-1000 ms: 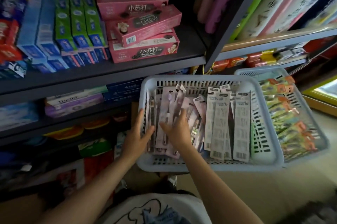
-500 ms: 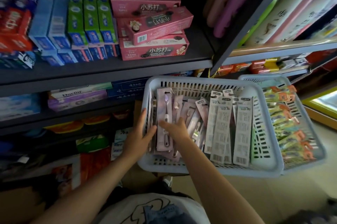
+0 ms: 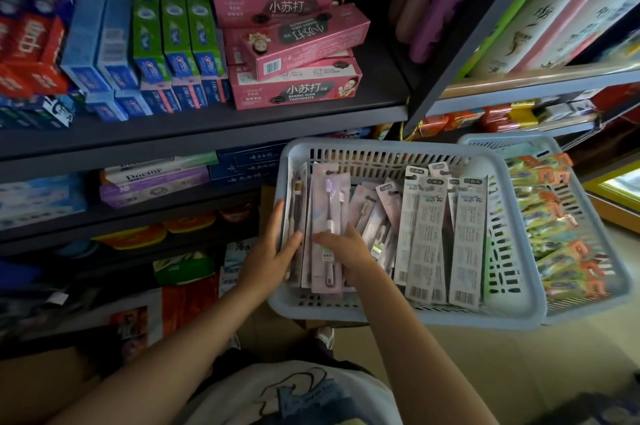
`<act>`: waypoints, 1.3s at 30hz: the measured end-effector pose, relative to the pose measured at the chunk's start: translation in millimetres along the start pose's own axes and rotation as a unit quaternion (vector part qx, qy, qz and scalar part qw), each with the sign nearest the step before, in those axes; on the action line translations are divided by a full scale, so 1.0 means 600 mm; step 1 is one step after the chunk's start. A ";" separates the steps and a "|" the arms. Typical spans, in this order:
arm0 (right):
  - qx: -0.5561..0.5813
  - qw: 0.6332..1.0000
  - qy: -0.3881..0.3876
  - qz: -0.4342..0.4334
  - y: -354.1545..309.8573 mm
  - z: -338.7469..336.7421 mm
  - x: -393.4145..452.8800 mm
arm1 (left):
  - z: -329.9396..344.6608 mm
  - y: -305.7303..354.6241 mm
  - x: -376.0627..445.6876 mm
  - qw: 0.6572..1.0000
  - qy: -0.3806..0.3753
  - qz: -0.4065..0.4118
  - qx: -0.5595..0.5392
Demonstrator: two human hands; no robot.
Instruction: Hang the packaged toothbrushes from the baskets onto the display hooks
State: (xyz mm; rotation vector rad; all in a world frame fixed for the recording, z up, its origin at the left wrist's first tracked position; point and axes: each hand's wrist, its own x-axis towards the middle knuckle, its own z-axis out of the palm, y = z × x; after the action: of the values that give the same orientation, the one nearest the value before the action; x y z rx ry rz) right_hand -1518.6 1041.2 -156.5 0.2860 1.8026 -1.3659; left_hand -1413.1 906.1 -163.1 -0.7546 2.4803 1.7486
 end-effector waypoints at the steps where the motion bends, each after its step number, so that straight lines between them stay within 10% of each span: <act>1: 0.004 1.000 -0.001 -0.008 -0.007 -0.006 -0.012 | -0.002 0.001 0.000 1.000 -0.006 -0.002 0.003; 8: 0.010 0.993 -0.030 -0.110 -0.104 -0.043 -0.117 | -0.024 0.096 0.000 0.991 0.097 0.038 0.079; 15: 0.051 0.960 -0.032 -0.274 -0.234 -0.009 -0.200 | -0.077 0.289 -0.009 0.979 -0.079 0.087 -0.169; 30: -0.004 0.915 -0.098 -0.392 -0.420 0.107 -0.304 | -0.270 0.425 -0.040 0.929 0.073 0.109 -0.347; 39: -0.039 0.868 -0.002 -0.496 -0.458 0.134 -0.335 | -0.315 0.455 -0.043 0.918 0.164 0.154 -0.328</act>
State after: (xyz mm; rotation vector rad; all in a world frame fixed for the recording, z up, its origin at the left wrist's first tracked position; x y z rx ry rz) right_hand -1524.7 924.2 173.1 -0.8129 2.0705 -1.9290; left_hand -1448.2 818.2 156.1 -0.7526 2.2693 2.8594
